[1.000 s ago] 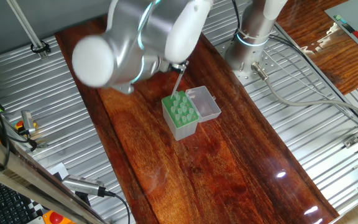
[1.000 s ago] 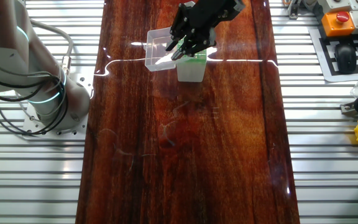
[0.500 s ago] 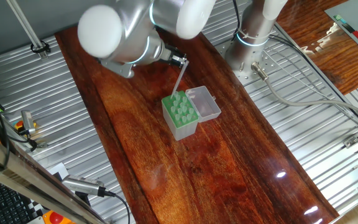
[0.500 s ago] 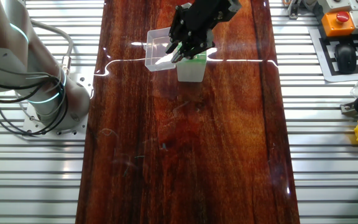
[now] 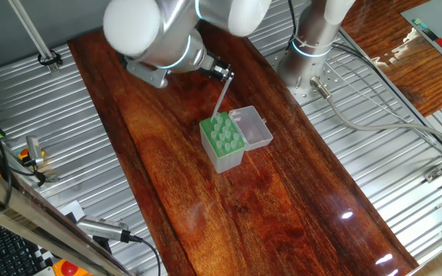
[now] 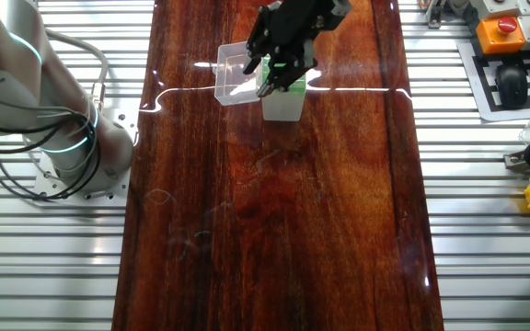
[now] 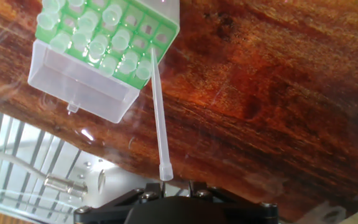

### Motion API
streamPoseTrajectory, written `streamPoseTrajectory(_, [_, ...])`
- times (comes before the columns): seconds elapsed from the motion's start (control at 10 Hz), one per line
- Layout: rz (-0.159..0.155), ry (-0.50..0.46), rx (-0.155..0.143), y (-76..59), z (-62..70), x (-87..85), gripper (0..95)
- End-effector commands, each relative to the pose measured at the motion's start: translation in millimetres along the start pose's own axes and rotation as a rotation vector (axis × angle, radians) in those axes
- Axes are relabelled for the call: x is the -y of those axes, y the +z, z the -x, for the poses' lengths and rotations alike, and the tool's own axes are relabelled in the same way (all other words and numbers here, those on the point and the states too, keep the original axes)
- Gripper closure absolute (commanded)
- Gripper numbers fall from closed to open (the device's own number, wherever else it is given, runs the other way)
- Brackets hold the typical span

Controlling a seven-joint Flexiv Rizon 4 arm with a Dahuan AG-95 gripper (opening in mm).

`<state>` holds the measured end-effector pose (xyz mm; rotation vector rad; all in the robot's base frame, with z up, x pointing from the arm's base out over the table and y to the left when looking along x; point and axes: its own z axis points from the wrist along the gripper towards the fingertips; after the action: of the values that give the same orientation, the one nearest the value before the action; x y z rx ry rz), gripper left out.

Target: Insert a large pipette tip into the holder for large pipette tips

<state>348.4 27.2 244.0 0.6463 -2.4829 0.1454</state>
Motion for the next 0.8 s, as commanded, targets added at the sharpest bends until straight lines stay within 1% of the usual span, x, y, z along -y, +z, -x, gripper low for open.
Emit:
streamPoseTrajectory(0.1, [0.014, 0.007, 0.066, -2.3, -6.6, 10.2, 57.0])
streamPoseTrajectory(0.2, [0.017, 0.01, 0.092, -3.1, -9.1, 13.5, 57.0])
streamPoseTrajectory(0.3, [0.014, 0.024, 0.154, -4.2, -12.5, 17.7, 57.0])
streamPoseTrajectory(0.4, [0.009, 0.039, 0.183, -4.4, -12.8, 18.1, 57.0])
streamPoseTrajectory(0.6, [0.013, 0.063, 0.215, -4.4, -12.8, 18.0, 57.0])
streamPoseTrajectory(0.7, [0.011, 0.065, 0.218, -4.4, -12.8, 18.0, 57.0])
streamPoseTrajectory(0.8, [0.006, 0.065, 0.216, -4.4, -12.8, 18.0, 76.0])
